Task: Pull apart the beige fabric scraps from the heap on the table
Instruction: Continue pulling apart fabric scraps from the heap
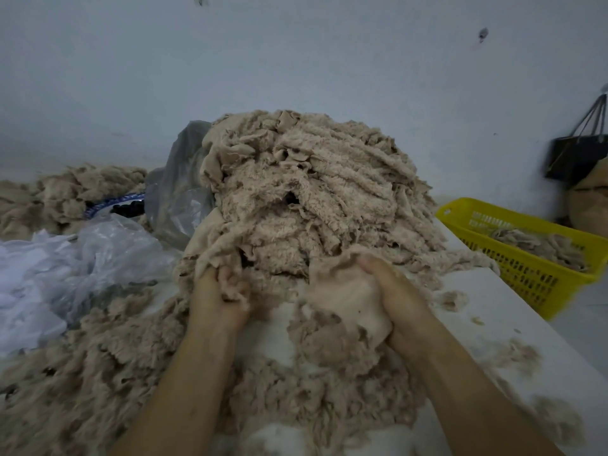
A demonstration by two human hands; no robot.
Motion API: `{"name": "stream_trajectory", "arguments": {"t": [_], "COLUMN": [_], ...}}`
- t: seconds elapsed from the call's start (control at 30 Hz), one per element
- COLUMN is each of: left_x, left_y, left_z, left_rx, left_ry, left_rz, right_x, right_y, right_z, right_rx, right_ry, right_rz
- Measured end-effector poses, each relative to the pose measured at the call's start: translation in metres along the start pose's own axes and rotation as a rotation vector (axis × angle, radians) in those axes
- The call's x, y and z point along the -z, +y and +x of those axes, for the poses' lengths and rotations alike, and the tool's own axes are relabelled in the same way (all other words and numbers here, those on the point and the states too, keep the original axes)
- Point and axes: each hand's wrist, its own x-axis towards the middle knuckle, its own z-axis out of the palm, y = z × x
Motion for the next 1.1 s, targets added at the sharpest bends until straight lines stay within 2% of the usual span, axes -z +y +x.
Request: {"name": "stream_trajectory", "arguments": {"t": [0.07,0.13,0.23,0.3,0.37,0.47,0.6,0.67,0.8,0.87,0.9,0.97,1.03,1.1], "left_x": [0.000,-0.002,-0.002,-0.006,-0.010,-0.017,-0.016,-0.014,-0.011,-0.011,-0.011,-0.011,-0.012,-0.013], "left_y": [-0.008,-0.012,-0.007,-0.012,-0.024,-0.042,-0.053,-0.053,-0.053,-0.048,-0.044,-0.030,-0.017,-0.017], "left_z": [0.000,0.000,-0.003,-0.008,-0.018,-0.035,-0.043,-0.043,-0.043,-0.042,-0.040,-0.033,-0.023,-0.016], "left_rx": [0.033,0.070,0.025,0.093,0.137,0.112,0.022,0.037,0.041,0.025,0.027,0.053,0.057,0.013], "left_ry": [-0.068,-0.076,-0.135,-0.212,-0.311,-0.457,-0.540,-0.587,-0.649,-0.663,-0.660,-0.632,-0.477,-0.314], "left_rz": [0.035,-0.014,-0.021,0.158,0.495,0.958,1.085,1.086,1.206,1.169,1.069,0.681,0.317,0.209], "right_x": [0.003,0.003,0.006,0.006,0.004,0.000,-0.001,-0.002,0.000,0.004,0.008,0.017,0.026,0.029], "right_y": [0.002,0.006,0.004,0.003,0.004,0.007,0.012,0.013,0.013,0.013,0.012,0.010,0.008,0.008], "right_z": [0.004,0.007,0.007,0.006,0.007,0.008,0.010,0.011,0.015,0.019,0.021,0.023,0.026,0.028], "right_rx": [-0.036,-0.045,-0.015,0.003,0.007,0.056,0.104,0.114,0.130,0.121,0.117,0.121,0.122,0.105], "right_ry": [0.085,0.079,0.040,0.028,0.015,0.002,0.014,0.028,0.152,0.258,0.311,0.401,0.452,0.463], "right_rz": [0.101,0.136,0.217,0.253,0.259,0.225,0.167,0.148,0.191,0.202,0.208,0.241,0.281,0.323]}}
